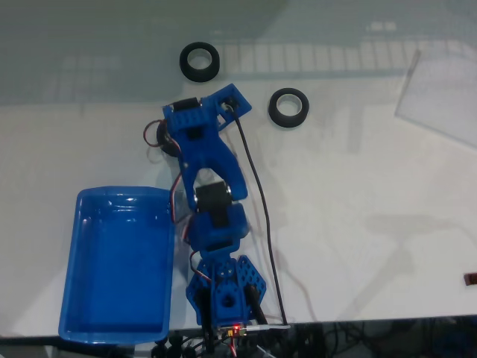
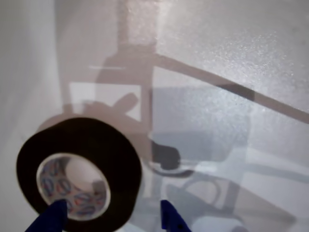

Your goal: Grasp all tape and put them in the bin.

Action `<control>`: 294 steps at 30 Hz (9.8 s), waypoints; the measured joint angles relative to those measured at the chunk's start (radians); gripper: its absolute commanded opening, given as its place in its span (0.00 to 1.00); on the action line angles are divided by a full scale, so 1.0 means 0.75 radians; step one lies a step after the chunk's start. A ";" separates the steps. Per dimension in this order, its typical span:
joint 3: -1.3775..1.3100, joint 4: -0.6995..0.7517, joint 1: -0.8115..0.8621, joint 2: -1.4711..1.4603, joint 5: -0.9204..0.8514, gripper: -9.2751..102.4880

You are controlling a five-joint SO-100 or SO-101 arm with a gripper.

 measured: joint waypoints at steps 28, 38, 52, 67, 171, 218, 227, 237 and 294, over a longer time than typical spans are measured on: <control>-0.258 0.049 -0.031 -0.364 -0.012 0.08; -0.198 0.045 -0.045 -0.078 0.020 0.08; 0.182 0.215 -0.450 0.796 0.029 0.08; 0.368 0.491 -1.154 1.137 0.157 0.08; -2.426 0.616 0.205 -1.694 0.744 0.08; -0.839 0.622 -0.143 0.323 0.395 0.08; -0.172 0.622 -0.495 0.894 0.168 0.08; 0.337 0.622 -0.969 1.254 -0.123 0.08; 0.164 -0.049 0.313 0.626 0.706 0.42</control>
